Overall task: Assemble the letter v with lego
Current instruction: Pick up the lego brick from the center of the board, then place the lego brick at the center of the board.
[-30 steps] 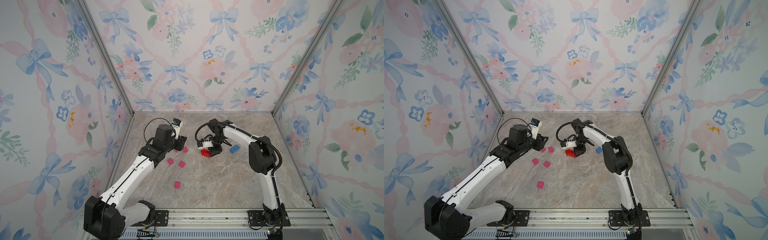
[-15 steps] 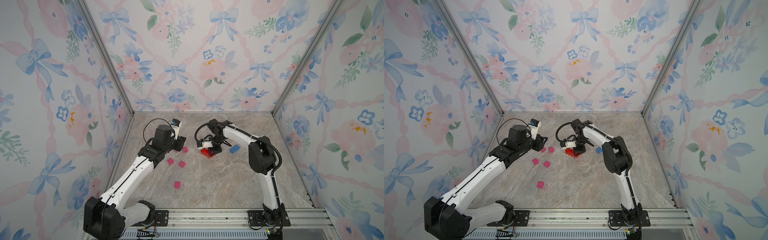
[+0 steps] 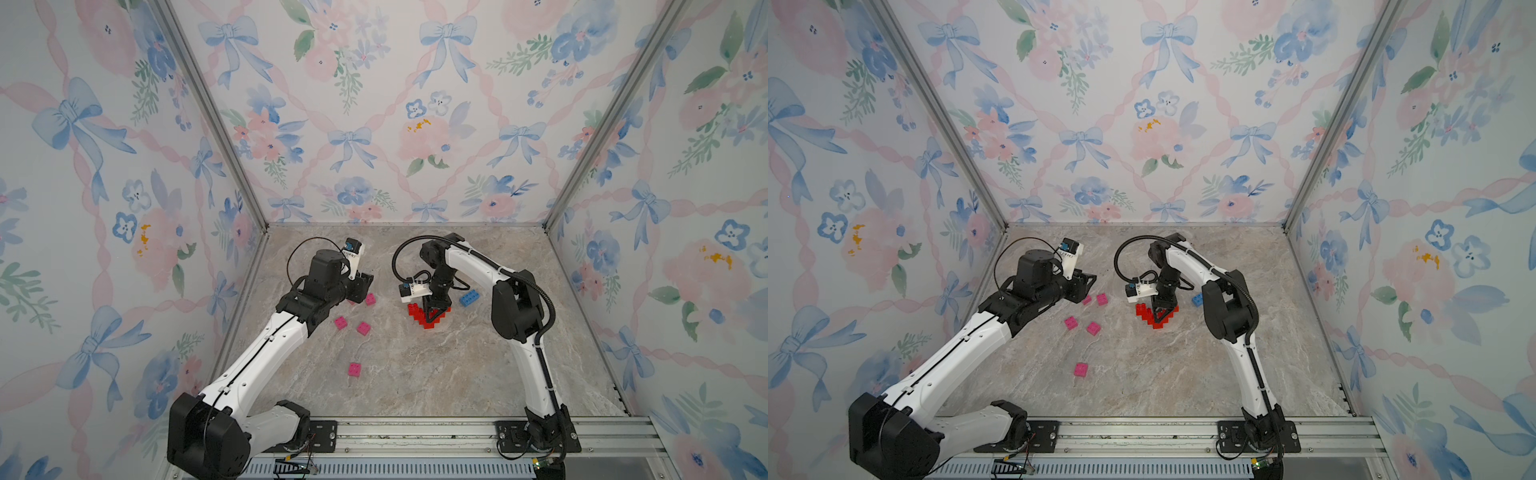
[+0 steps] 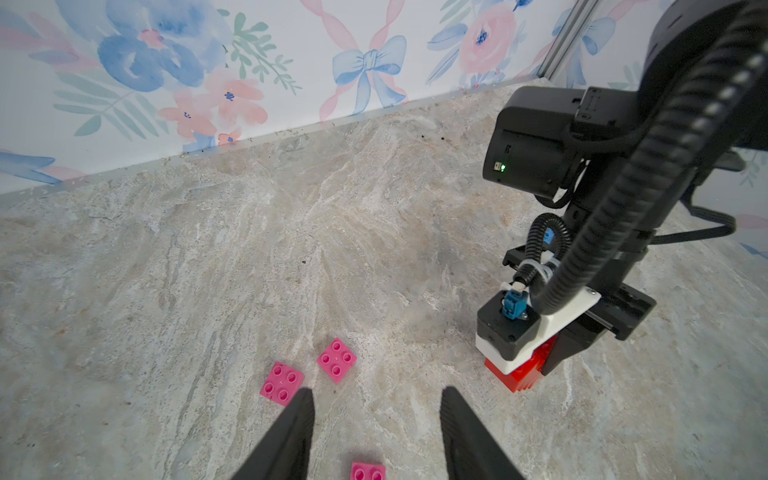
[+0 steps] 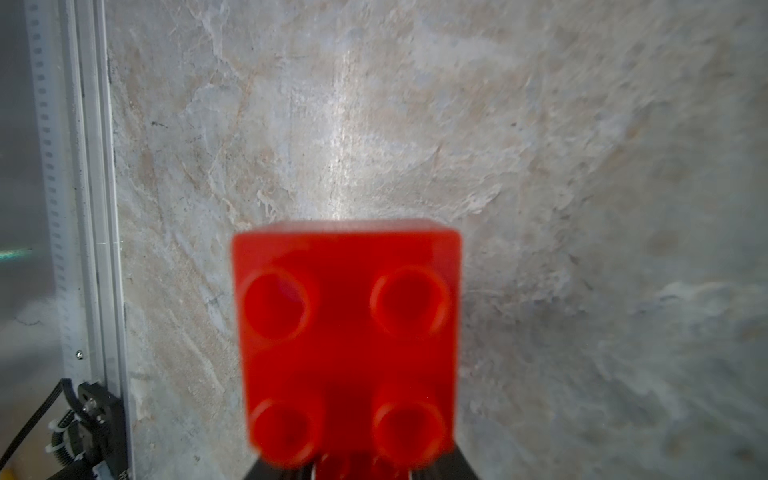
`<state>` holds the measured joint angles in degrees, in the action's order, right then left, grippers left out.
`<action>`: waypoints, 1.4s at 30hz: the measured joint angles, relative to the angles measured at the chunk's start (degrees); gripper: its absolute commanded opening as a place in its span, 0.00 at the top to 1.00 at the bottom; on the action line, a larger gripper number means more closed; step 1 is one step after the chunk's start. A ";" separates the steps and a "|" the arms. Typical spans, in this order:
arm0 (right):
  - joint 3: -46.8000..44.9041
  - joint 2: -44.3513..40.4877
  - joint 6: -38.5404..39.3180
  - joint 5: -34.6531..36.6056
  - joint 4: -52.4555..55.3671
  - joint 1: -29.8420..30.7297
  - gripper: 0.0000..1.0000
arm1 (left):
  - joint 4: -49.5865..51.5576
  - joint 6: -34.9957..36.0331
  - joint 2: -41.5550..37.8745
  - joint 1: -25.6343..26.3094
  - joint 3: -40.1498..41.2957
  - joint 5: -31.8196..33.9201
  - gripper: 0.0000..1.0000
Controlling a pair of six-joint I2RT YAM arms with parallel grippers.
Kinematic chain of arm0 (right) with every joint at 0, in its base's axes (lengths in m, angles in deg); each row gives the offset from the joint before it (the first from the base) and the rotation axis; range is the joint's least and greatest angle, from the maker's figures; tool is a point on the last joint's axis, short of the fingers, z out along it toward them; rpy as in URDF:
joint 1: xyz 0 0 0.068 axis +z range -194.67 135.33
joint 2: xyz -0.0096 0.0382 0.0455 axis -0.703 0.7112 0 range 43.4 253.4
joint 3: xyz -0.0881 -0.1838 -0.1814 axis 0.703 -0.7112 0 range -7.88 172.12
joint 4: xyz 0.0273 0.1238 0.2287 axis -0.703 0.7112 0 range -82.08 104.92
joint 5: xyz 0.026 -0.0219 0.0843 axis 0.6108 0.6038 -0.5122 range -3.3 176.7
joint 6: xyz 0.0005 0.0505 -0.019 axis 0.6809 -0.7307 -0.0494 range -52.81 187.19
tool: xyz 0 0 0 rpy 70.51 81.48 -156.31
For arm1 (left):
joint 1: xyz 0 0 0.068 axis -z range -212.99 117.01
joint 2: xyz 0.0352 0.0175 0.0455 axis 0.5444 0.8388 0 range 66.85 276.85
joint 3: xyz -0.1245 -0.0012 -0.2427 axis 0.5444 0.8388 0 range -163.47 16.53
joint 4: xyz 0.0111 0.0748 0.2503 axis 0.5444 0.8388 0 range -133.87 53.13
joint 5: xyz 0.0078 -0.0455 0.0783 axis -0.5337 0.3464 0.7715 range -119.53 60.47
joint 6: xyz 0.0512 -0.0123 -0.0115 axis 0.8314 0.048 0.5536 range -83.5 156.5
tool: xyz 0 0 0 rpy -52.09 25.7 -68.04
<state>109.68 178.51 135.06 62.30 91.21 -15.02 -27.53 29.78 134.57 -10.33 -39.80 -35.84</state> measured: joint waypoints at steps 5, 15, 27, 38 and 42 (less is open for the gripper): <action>3.23 2.75 0.35 -0.09 2.82 -0.48 0.65 | 0.02 0.00 0.61 0.00 0.00 -0.37 0.48; 9.97 6.88 0.76 -0.02 6.05 -1.22 0.61 | 0.02 0.02 0.76 -0.15 0.00 -0.55 0.48; 12.20 6.88 -6.99 0.70 -0.83 -2.56 0.26 | 0.00 0.02 0.74 -0.22 0.57 -0.57 0.47; -20.37 -26.73 -64.17 18.71 -24.98 1.53 0.25 | -0.17 -3.96 0.74 -0.63 0.63 5.60 0.42; -31.10 -33.92 -85.18 24.57 -27.61 7.37 0.32 | -1.90 -7.30 0.74 -0.74 1.77 10.62 0.41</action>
<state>78.58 144.58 49.89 86.87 63.60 -7.66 -29.44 22.47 135.32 -11.08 -38.03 -25.22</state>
